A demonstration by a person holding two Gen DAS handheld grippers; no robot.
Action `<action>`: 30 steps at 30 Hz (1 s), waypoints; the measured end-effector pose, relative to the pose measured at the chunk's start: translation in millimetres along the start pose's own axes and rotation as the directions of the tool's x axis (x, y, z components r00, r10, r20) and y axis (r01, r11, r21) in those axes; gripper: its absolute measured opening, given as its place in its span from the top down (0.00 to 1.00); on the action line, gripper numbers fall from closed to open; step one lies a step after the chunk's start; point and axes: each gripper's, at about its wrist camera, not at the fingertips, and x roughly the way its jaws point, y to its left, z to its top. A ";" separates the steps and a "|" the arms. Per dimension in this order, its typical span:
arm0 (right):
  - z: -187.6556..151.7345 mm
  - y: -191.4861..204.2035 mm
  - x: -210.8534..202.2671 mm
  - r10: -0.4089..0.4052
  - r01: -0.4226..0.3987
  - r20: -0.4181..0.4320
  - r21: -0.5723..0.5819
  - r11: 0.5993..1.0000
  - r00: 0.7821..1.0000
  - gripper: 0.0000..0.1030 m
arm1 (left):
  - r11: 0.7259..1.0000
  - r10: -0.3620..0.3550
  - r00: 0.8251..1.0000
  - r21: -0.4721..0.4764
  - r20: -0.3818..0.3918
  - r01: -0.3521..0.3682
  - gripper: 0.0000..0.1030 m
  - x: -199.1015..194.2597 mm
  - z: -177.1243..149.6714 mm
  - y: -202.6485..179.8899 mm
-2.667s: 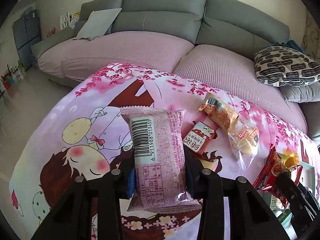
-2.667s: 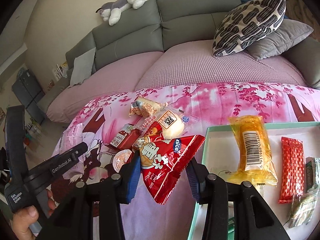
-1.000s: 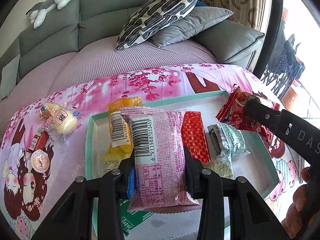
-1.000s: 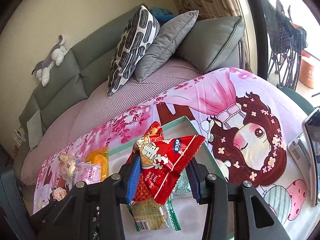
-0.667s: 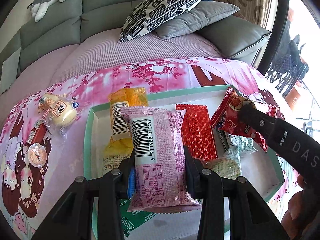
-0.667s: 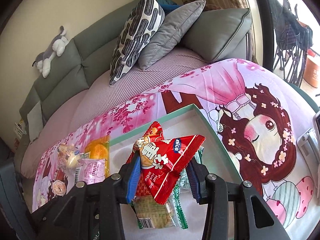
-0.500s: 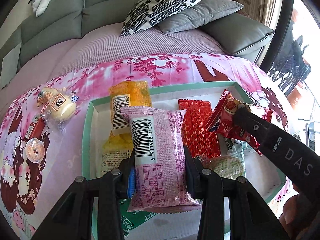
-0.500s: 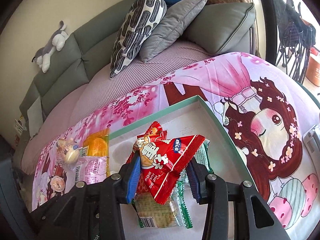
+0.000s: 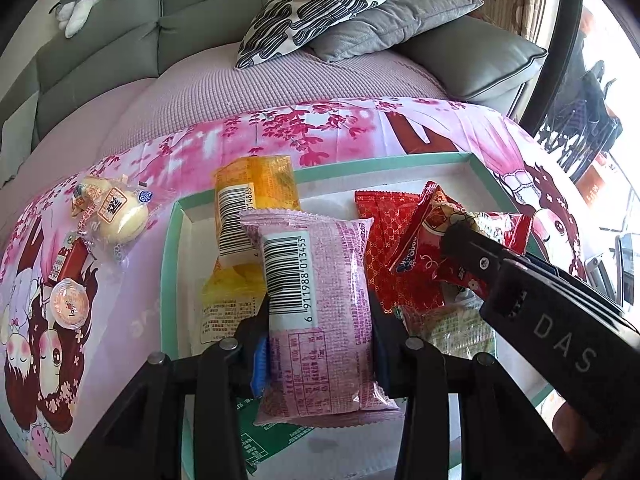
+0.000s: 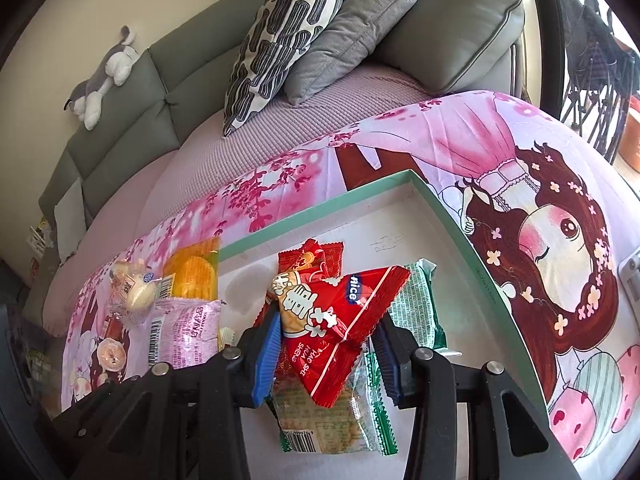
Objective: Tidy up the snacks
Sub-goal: 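Release the red nice packet into the box while the left tool releases the pink packet, then withdraw both open tools from the box toward the snack pile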
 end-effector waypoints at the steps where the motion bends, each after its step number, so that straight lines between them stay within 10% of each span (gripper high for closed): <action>1: -0.2 0.2 -0.1 0.002 -0.002 -0.002 0.001 1.000 1.000 0.55 | 1.000 -0.003 1.000 0.001 -0.001 0.003 0.56 0.2 0.0 0.3; 10: 1.5 -3.2 -2.2 -0.023 0.024 -0.014 0.021 1.000 1.000 0.40 | 1.000 -0.001 1.000 0.015 0.006 0.001 0.28 -2.6 0.1 -1.6; 30: 9.3 -11.9 -31.4 -0.064 0.060 0.069 0.057 0.997 0.996 0.25 | 1.000 0.012 0.993 0.010 0.116 -0.013 0.21 -37.2 7.9 3.8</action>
